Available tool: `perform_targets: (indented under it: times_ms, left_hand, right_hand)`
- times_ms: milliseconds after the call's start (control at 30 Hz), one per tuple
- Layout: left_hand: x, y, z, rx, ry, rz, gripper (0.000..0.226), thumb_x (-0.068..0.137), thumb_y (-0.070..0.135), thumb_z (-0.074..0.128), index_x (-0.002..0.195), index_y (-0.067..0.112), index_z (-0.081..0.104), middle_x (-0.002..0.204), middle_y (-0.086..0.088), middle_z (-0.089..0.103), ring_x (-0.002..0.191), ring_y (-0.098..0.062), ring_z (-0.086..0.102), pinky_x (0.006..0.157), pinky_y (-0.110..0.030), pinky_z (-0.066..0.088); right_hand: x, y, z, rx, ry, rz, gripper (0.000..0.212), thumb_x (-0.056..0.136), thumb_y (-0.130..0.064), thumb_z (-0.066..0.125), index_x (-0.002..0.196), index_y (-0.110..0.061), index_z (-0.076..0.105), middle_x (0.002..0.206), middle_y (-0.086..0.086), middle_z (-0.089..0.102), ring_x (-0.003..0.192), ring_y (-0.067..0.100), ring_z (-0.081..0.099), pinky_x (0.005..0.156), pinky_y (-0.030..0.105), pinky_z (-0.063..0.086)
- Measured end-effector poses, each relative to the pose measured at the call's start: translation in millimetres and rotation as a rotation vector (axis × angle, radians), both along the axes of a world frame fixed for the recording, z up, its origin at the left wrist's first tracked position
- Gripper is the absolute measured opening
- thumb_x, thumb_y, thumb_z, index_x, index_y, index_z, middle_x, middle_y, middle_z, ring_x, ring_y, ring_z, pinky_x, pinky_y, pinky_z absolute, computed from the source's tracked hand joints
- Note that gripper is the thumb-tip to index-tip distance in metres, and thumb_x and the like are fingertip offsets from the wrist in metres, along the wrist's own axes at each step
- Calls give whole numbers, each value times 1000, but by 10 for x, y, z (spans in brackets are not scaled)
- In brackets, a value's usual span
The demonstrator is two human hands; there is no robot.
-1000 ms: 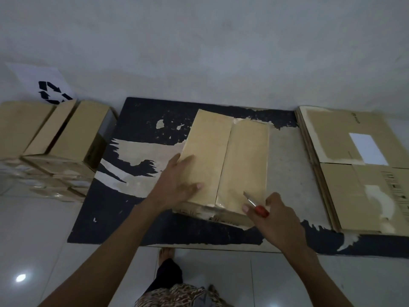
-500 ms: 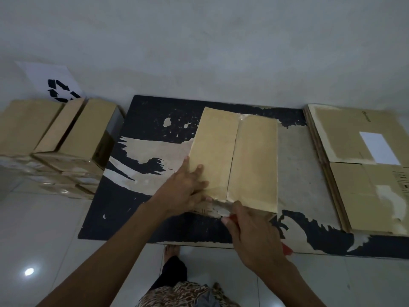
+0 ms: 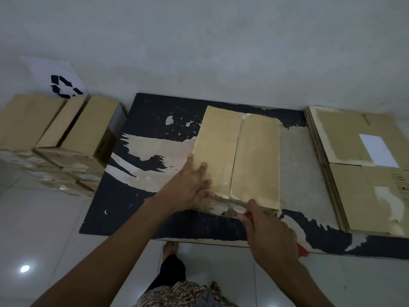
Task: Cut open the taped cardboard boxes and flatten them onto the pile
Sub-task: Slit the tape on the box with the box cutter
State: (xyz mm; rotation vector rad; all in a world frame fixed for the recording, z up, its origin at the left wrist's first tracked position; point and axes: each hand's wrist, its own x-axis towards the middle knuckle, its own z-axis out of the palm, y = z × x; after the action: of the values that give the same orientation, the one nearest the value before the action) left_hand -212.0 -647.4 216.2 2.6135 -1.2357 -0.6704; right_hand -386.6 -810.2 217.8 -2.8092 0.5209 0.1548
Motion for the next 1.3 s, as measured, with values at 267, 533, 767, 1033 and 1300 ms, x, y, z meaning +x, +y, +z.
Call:
perform_targets:
  times_ms: [267,533,767,1033,1300]
  left_hand:
    - [-33,-53,106,77,-23,-11,54,103,45,39,145,12,49,166,-14,6,149,-44,-14,121,-49,8]
    - [-36,-81,138,133,-47,-26,52,105,44,36,146,14,48,166,-11,7,149,-44,-15,121,-47,5]
    - [-29,-110,73,143,-72,-61,49,106,39,33,146,15,48,166,-12,9,147,-47,-16,121,-50,5]
    - [-40,-121,22,115,-52,-49,49,105,41,35,146,15,48,165,-14,10,148,-46,-16,121,-54,7]
    - [-40,-62,-14,1,-6,32,49,104,40,42,143,12,51,166,-10,11,149,-40,-19,123,-50,9]
  right_hand:
    - [-54,15,-10,18,-89,57,32,100,-52,27,110,-30,47,79,-13,53,62,10,53,54,26,40]
    - [148,119,-72,58,-113,89,23,101,-52,32,111,-33,38,83,-9,63,74,17,63,63,38,55]
    - [108,79,-34,33,-50,40,28,101,-55,28,116,-33,38,94,-7,64,90,23,62,66,34,46]
    - [-20,-79,37,11,-11,-11,20,102,-50,27,108,-34,37,90,-9,63,77,14,63,71,35,55]
    - [35,-165,67,10,25,62,17,103,-49,31,98,-33,34,76,-8,60,68,17,59,65,37,53]
